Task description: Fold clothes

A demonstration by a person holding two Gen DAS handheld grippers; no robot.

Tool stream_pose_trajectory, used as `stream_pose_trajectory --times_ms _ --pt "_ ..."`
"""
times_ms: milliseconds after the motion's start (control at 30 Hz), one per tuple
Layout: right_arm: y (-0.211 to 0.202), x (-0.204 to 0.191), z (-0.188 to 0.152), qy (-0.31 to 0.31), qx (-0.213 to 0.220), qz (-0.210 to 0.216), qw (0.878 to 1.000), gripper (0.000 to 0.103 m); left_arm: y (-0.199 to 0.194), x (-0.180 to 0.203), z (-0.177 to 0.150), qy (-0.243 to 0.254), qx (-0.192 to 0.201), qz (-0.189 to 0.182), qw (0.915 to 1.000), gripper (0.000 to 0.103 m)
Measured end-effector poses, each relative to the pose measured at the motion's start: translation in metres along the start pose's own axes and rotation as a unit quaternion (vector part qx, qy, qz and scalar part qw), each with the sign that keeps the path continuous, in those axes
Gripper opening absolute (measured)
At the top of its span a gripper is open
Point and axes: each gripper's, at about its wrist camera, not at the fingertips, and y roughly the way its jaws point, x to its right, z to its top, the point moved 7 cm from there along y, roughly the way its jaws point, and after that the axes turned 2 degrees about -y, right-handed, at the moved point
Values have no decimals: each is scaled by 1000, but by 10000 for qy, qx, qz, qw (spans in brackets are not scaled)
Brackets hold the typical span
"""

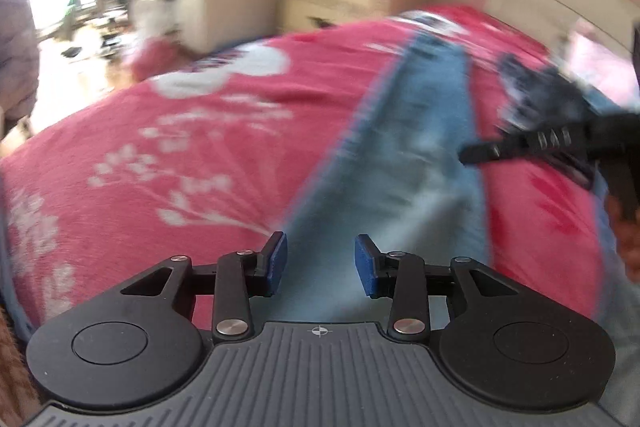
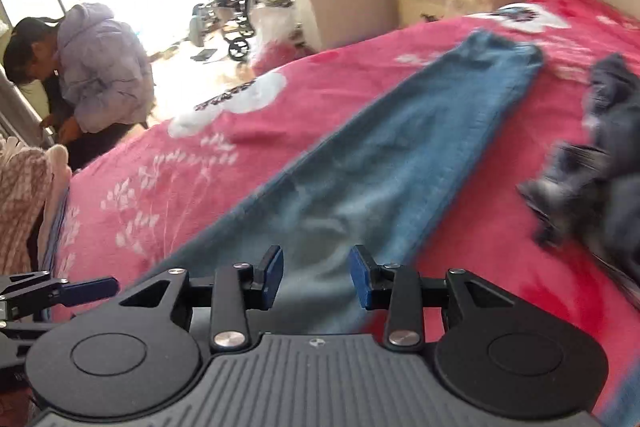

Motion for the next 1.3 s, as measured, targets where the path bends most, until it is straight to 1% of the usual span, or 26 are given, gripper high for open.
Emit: stream_pose_trajectory --times_ms 67,167,267,333,367,433,500,533,633,667,767,800,833,867,933,967,1000,1033,1100,1233,1267,1300 --pt "-23 15 -10 63 -52 -197 9998 41 -7 18 -9 184 -121 -333 9992 38" --pt "-63 51 -17 237 42 -696 9973 42 -17 45 -22 458 -303 -830 9950 38" --pt "-88 118 -7 813 256 -1299 9879 48 -16 65 -34 566 -554 -1204 9896 38" --pt "-106 163 -1 1195 397 -1696 9774 51 -16 76 -41 649 -672 -1385 9859 38" --pt "-115 185 2 1384 468 -1893 9710 54 -15 81 -45 694 -721 -1468 9841 38" --pt "-133 230 7 1759 607 -2281 9557 56 -16 88 -50 786 -792 -1641 9801 38" --pt "-149 274 10 2192 731 -2604 9374 65 -15 95 -55 836 -864 -1762 9770 38" --pt "-150 294 8 2597 760 -2586 9273 69 -15 99 -58 855 -917 -1813 9754 38" --pt "-147 343 1 3686 958 -2399 8929 69 -11 111 -67 933 -1100 -1955 9700 38" --pt "-145 353 2 3873 1032 -2345 8856 69 -10 116 -69 987 -1151 -2006 9679 38" --pt "-135 369 7 4169 1139 -2232 8737 69 -9 133 -77 1225 -1230 -2166 9607 38" --pt "-131 368 8 4185 1063 -2257 8733 69 -10 139 -79 1299 -1255 -2207 9585 38" --pt "-129 365 9 4138 993 -2290 8755 69 -10 145 -81 1368 -1281 -2249 9562 38" --pt "-127 358 10 4005 908 -2324 8817 69 -11 149 -83 1420 -1310 -2299 9538 38" --pt "-125 336 13 3442 616 -2460 9040 71 -13 157 -87 1533 -1350 -2409 9488 38" --pt "-122 329 16 3044 498 -2639 9139 72 -15 160 -89 1591 -1364 -2462 9463 38" --pt "-119 322 18 2640 380 -2812 9218 75 -15 162 -90 1629 -1383 -2492 9446 38" --pt "-115 318 21 2299 270 -2975 9262 78 -15 163 -92 1645 -1406 -2495 9439 38" --pt "-106 321 25 2022 108 -3249 9238 79 -14 163 -96 1664 -1446 -2494 9430 38" --pt "-95 345 28 2458 80 -3303 9113 80 -12 160 -98 1549 -1488 -2489 9444 38" --pt "-92 348 28 2546 68 -3251 9107 78 -12 159 -98 1532 -1488 -2479 9450 38" --pt "-90 350 29 2571 35 -3221 9111 72 -12 158 -98 1517 -1486 -2469 9455 38"
